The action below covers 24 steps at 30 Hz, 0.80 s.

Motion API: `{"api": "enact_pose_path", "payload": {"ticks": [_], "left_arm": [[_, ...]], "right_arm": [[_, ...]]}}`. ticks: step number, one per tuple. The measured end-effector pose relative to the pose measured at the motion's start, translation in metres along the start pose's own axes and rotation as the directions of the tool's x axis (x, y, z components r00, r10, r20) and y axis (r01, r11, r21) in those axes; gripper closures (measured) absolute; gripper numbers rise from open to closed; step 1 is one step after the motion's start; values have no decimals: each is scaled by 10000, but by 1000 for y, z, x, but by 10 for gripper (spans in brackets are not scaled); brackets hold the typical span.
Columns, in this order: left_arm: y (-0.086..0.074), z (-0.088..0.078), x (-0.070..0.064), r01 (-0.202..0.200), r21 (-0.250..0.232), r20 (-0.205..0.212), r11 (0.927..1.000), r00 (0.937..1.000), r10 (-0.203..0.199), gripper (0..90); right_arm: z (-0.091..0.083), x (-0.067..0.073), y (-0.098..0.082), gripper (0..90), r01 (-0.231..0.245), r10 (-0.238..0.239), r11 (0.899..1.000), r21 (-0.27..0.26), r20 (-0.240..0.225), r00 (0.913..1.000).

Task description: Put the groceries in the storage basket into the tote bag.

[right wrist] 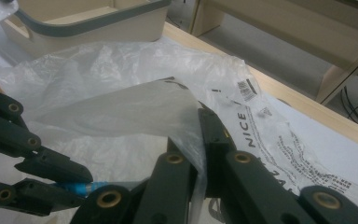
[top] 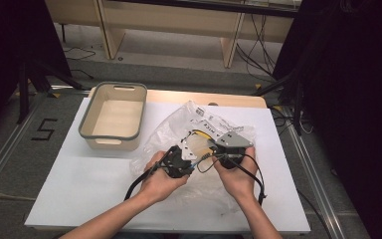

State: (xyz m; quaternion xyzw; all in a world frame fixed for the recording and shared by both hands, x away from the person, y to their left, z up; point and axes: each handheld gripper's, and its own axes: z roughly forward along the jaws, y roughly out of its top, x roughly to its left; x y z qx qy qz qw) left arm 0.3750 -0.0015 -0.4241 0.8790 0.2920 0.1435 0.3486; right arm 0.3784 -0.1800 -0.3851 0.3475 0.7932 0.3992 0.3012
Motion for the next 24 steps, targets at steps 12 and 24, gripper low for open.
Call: {"api": "enact_pose_path", "payload": {"ticks": [12,24], "left_arm": [[1,9,2,-178,-169,-137,9997,9998,176,792],[2,19,1,-581,-85,-385,9983,9976,577,789]], "right_arm": [[1,0,0,900,13,-13,10000,41,-10,10000],[1,0,0,900,8,-8,10000,38,6,10000]]}}
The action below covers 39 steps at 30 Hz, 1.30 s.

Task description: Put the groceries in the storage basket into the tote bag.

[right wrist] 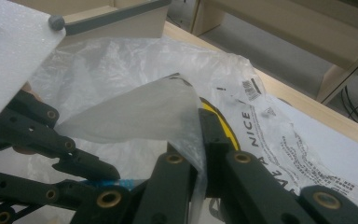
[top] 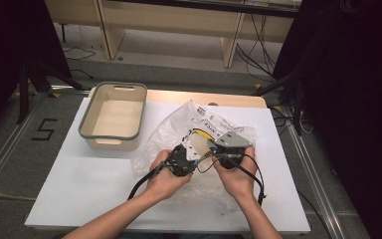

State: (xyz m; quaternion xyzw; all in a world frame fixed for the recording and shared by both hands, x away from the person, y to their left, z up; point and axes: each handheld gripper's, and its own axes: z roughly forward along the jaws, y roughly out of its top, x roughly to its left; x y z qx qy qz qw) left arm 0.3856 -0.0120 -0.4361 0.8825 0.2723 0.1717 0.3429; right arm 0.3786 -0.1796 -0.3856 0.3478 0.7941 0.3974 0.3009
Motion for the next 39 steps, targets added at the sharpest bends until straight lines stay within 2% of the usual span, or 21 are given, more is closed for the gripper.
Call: {"api": "enact_pose_path", "payload": {"ticks": [4,6,13,19,29,34,39], "left_arm": [[0,2,1,-17,-107,-128,9999,9999,15,766],[0,2,1,-42,-178,-164,9998,9999,39,710],[-2,-9,-3,-228,-308,72,9993,9997,230,594],[-11,-30,-2,-296,-413,65,9987,9995,299,551],[-34,-71,4,-162,-783,400,9968,9990,194,505],[-48,-93,14,-64,-1167,121,9931,9999,78,462],[-62,-110,26,273,-1403,-124,9897,9995,-294,417]], "right_arm": [[0,0,0,900,-1,1,10000,5,-16,10000],[0,0,0,900,-1,1,10000,17,-2,10000],[0,-1,-1,900,-38,38,10000,-12,13,10000],[-1,-2,-2,900,-62,62,10000,40,41,10000],[-1,-2,-3,900,-48,47,10000,65,41,10000],[-3,-3,-4,900,-49,49,10000,86,61,10000],[-3,-4,-4,900,-109,108,9999,100,68,9999]]}}
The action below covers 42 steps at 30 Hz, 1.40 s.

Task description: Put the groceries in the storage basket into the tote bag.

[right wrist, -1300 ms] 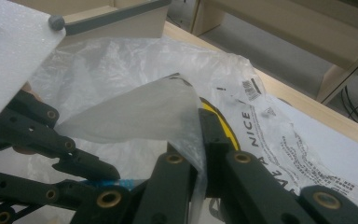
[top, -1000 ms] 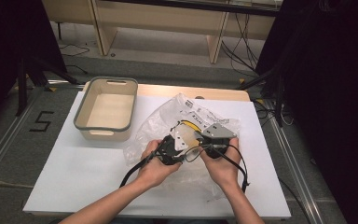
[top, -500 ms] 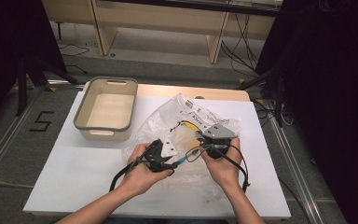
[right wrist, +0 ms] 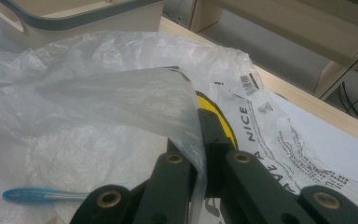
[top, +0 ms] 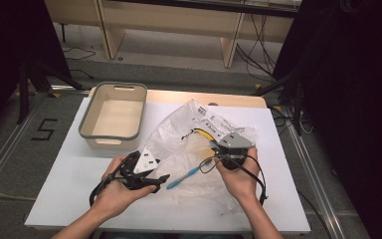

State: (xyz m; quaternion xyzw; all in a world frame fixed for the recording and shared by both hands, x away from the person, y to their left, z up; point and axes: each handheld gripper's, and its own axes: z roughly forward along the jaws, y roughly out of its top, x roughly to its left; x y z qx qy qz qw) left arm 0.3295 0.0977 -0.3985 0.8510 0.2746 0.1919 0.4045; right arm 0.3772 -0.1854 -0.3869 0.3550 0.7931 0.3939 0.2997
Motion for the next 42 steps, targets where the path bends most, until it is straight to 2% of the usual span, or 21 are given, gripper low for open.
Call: {"api": "enact_pose_path", "payload": {"ticks": [4,9,14,23,31,42], "left_arm": [[-7,-9,6,162,-131,-155,9998,9997,-164,368],[-13,-19,13,152,-82,-538,9999,9984,-156,302],[-21,-25,21,314,-30,-806,9995,9962,-316,234],[-40,-22,30,662,348,-821,9972,9946,-632,199],[-48,-17,33,699,331,-861,9970,9940,-668,189],[-51,-12,32,581,349,-742,9977,9957,-554,183]], "right_arm": [[1,1,0,900,53,-53,10000,10,5,10000],[1,0,0,900,51,-51,10000,18,1,10000],[1,1,0,900,67,-67,10000,36,-15,10000],[1,0,0,900,22,-22,10000,32,-14,10000],[1,-1,0,900,-21,21,10000,45,-2,10000],[0,-2,1,900,-107,107,9999,16,66,9999]]}}
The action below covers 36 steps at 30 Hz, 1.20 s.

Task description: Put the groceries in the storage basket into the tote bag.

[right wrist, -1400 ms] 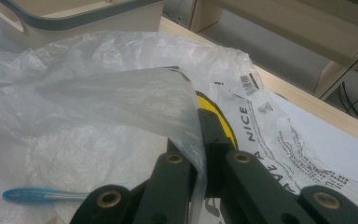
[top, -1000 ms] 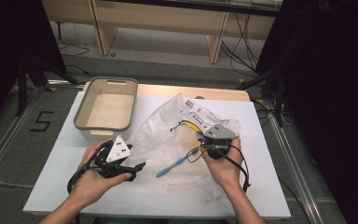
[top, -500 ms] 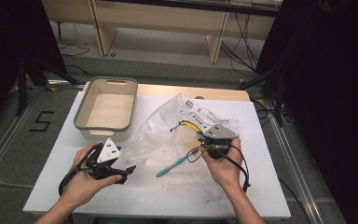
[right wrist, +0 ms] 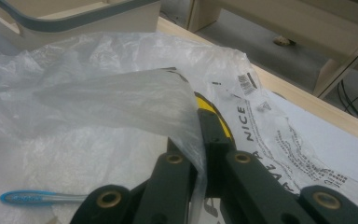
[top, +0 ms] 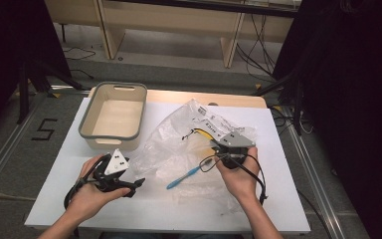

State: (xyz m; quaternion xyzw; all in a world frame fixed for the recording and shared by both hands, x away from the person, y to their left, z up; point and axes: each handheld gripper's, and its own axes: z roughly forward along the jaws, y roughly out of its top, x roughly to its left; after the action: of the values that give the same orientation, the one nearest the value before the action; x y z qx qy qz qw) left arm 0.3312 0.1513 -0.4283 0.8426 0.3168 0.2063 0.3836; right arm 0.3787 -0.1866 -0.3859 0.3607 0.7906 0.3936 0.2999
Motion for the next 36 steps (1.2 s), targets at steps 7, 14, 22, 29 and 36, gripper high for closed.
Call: {"api": "enact_pose_path", "payload": {"ticks": [7,14,22,29,36], "left_arm": [[1,0,-2,-110,11,6,9999,9999,110,185],[0,-1,-2,-87,9,-116,10000,9999,87,186],[-1,-2,0,-7,15,-194,10000,9998,8,190],[0,0,0,-42,2,-168,10000,9999,42,191],[0,1,0,-87,32,-162,10000,9998,88,192]], "right_arm": [[0,0,-1,900,51,-51,10000,22,21,10000],[0,0,-1,900,61,-61,10000,-11,-21,10000],[0,1,-2,900,90,-90,10000,14,-71,9999],[0,1,-2,900,77,-76,10000,16,-75,9999],[0,1,-2,900,35,-35,10000,31,-55,10000]]}}
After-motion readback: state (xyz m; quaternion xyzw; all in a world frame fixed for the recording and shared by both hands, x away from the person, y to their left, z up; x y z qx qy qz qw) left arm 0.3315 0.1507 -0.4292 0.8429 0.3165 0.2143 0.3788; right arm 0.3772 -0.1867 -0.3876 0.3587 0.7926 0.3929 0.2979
